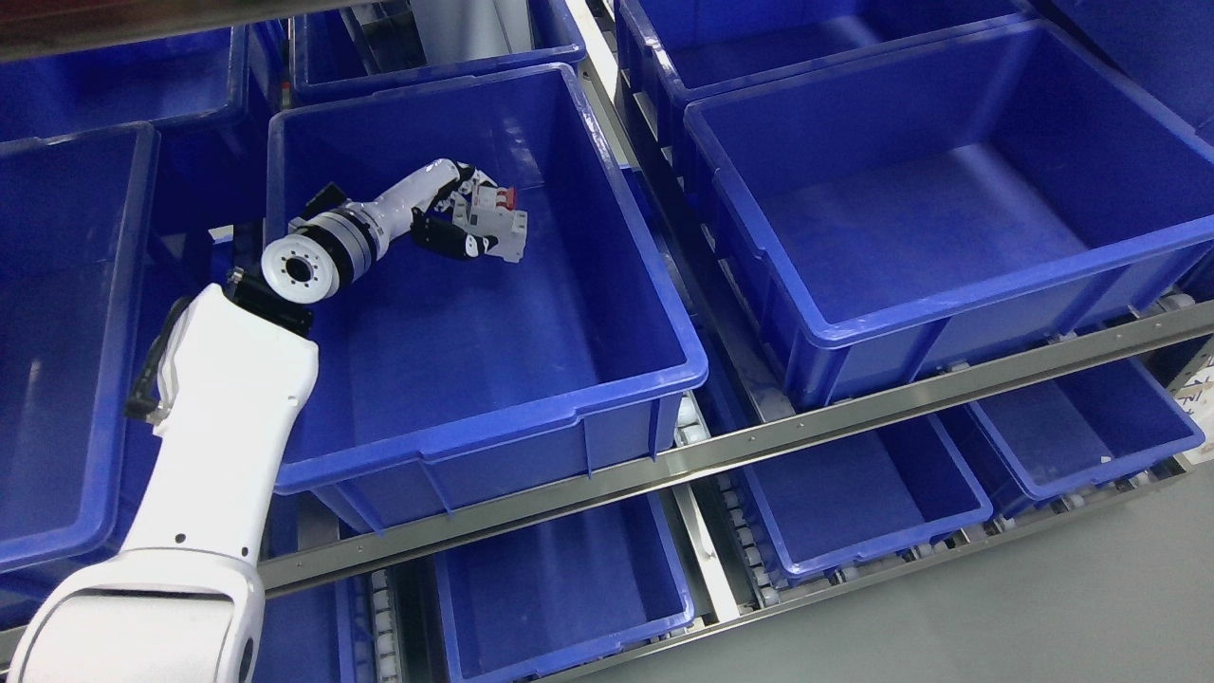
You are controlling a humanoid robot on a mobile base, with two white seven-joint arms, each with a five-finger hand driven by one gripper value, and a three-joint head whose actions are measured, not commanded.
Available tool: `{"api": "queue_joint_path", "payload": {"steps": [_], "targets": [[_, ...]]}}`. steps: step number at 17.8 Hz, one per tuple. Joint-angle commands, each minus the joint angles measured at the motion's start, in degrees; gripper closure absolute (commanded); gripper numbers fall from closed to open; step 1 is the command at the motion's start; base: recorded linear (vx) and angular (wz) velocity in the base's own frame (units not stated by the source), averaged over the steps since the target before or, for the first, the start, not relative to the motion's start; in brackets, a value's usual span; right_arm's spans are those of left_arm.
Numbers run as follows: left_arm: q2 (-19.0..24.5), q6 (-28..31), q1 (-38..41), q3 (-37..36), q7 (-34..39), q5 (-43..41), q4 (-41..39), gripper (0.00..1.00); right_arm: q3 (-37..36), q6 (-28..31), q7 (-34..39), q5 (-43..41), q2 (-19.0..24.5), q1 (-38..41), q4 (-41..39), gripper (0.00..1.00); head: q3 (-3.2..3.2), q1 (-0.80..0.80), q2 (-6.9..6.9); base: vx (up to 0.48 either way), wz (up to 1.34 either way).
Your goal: Place circuit breaker on shelf
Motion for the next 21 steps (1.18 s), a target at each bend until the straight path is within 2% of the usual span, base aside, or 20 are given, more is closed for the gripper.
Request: {"api": "queue_joint_path", "payload": {"steps": [1, 6, 12, 14, 15, 18, 20, 21], "targets": [[-1.1, 0.2, -1.0, -2.2, 0.2, -0.3, 9.4, 0.44, 0.0, 0.0, 0.0, 0.0, -1.0, 0.0, 0.0, 0.00, 0.00, 0.00, 0.00, 0.000, 0.00], [-0.7, 0.3, -1.9, -2.2, 0.2, -0.3, 9.8, 0.36, 0.0, 0.0, 0.0, 0.0, -1.0, 0.0, 0.0, 0.00, 0.00, 0.00, 0.00, 0.000, 0.00], [0.4, 0.3, -7.9, 0.8, 0.2, 0.3, 9.1, 0.13, 0.0, 0.0, 0.0, 0.0, -1.0, 0.0, 0.0, 0.00, 0.00, 0.00, 0.00, 0.000, 0.00], [-0.1, 0.4, -8.9, 7.8, 0.2, 0.5, 7.9, 0.08, 0.0, 0.0, 0.0, 0.0, -1.0, 0.0, 0.0, 0.00, 0.00, 0.00, 0.00, 0.004, 0.03], [-0.8, 0.4, -9.0, 14.2, 0.5, 0.9, 6.3, 0.07, 0.0, 0.0, 0.0, 0.0, -1.0, 0.0, 0.0, 0.00, 0.00, 0.00, 0.00, 0.000, 0.00], [-5.6, 0.3, -9.0, 29.5, 4.7, 4.5, 2.0, 0.07, 0.0, 0.0, 0.0, 0.0, -1.0, 0.0, 0.0, 0.00, 0.00, 0.00, 0.00, 0.000, 0.00], [-7.7, -0.1, -8.3, 35.2, 8.9, 9.7, -0.7, 0.05, 0.0, 0.0, 0.0, 0.0, -1.0, 0.0, 0.0, 0.00, 0.00, 0.00, 0.00, -0.007, 0.01], [-7.7, -0.3, -7.8, 36.3, 13.3, 13.7, -2.9, 0.01, 0.0, 0.0, 0.0, 0.0, -1.0, 0.0, 0.0, 0.00, 0.00, 0.00, 0.00, -0.016, 0.02]]}}
